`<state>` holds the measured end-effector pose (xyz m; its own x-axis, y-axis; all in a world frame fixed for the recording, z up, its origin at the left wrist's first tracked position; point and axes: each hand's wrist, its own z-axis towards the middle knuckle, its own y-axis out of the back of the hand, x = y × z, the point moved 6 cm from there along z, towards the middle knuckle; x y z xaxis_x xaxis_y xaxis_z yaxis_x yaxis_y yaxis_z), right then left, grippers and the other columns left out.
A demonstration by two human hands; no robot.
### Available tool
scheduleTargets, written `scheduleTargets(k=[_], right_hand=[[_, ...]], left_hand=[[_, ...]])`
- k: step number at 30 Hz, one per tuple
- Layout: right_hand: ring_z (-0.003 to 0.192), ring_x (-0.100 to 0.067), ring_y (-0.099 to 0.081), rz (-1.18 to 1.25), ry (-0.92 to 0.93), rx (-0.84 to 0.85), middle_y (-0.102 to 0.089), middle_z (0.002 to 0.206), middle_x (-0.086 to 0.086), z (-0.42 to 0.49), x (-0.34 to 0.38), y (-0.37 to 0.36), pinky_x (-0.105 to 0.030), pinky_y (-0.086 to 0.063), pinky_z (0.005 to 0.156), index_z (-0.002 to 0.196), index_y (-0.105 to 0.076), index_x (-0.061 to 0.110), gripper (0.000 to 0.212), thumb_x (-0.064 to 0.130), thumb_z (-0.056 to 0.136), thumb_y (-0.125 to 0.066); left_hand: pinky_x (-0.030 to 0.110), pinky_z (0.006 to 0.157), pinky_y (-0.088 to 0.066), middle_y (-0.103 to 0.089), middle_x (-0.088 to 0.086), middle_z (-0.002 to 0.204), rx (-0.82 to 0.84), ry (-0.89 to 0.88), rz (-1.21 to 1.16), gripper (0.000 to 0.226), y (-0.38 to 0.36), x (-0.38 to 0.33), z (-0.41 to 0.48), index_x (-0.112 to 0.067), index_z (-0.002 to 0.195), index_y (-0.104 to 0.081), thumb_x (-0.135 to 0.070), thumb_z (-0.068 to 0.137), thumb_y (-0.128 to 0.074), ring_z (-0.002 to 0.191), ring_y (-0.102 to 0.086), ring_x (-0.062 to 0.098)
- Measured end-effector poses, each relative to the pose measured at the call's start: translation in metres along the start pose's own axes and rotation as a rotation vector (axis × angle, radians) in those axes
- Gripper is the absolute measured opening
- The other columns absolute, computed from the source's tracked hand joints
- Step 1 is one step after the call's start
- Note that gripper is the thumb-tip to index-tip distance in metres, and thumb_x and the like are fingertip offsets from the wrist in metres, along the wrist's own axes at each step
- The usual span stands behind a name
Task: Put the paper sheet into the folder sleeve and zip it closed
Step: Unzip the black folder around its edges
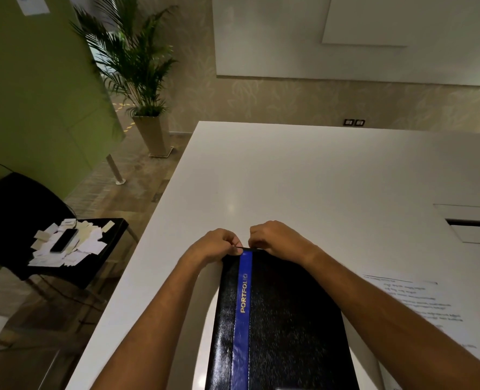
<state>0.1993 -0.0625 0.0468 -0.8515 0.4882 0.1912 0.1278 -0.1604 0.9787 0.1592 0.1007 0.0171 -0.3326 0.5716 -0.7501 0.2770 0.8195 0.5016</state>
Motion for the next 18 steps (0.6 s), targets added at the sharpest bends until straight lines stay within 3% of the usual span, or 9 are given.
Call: scheduleTargets(k=[7,9,12,16,18], right_hand=[[0.088,-0.021,-0.074,-0.057,-0.096,-0.019,-0.076,0.097,0.001,-0.056,-0.048,0.014,-0.034,-0.055,0.077,0.096,-0.083,0.016,0.014,0.008,0.099,-0.073],[0.087,-0.019,-0.074,-0.05,-0.112,-0.033,-0.076,0.097,0.003,-0.062,-0.052,0.017,-0.035,-0.057,0.076,0.096,-0.083,0.017,0.013,0.008,0.099,-0.075],[0.086,-0.017,-0.072,-0.007,-0.137,-0.061,-0.075,0.097,0.005,-0.062,-0.052,0.017,-0.038,-0.058,0.077,0.093,-0.081,0.019,0.012,0.013,0.101,-0.075],[0.087,-0.019,-0.071,-0.023,-0.176,-0.078,-0.074,0.1,0.006,-0.066,-0.055,0.016,-0.04,-0.058,0.077,0.096,-0.082,0.021,0.008,0.019,0.1,-0.075],[0.085,-0.019,-0.07,-0.035,-0.187,-0.074,-0.075,0.099,0.006,-0.072,-0.057,0.014,-0.04,-0.059,0.076,0.098,-0.083,0.022,0.008,0.019,0.1,-0.075]], left_hand=[[0.024,0.066,-0.049,-0.076,0.002,0.101,-0.036,0.072,0.041,0.007,0.028,0.029,-0.008,-0.016,0.097,-0.072,-0.015,0.104,-0.071,0.095,-0.067,0.017],[0.027,0.074,-0.052,-0.077,0.003,0.11,-0.073,0.059,0.161,0.003,0.026,0.025,-0.007,-0.016,0.102,-0.073,-0.017,0.103,-0.07,0.103,-0.068,0.018],[0.042,0.1,-0.051,-0.074,0.004,0.125,-0.269,-0.005,0.539,0.023,0.006,-0.003,-0.01,-0.025,0.116,-0.075,-0.027,0.097,-0.063,0.124,-0.06,0.027],[0.055,0.11,-0.042,-0.061,0.0,0.14,-0.354,-0.211,0.724,0.062,-0.067,-0.038,-0.014,-0.03,0.135,-0.064,-0.075,0.096,-0.046,0.135,-0.049,0.03],[0.062,0.12,-0.035,-0.057,0.001,0.148,-0.34,-0.257,0.716,0.078,-0.099,-0.04,-0.013,-0.029,0.143,-0.057,-0.084,0.095,-0.031,0.139,-0.048,0.03]])
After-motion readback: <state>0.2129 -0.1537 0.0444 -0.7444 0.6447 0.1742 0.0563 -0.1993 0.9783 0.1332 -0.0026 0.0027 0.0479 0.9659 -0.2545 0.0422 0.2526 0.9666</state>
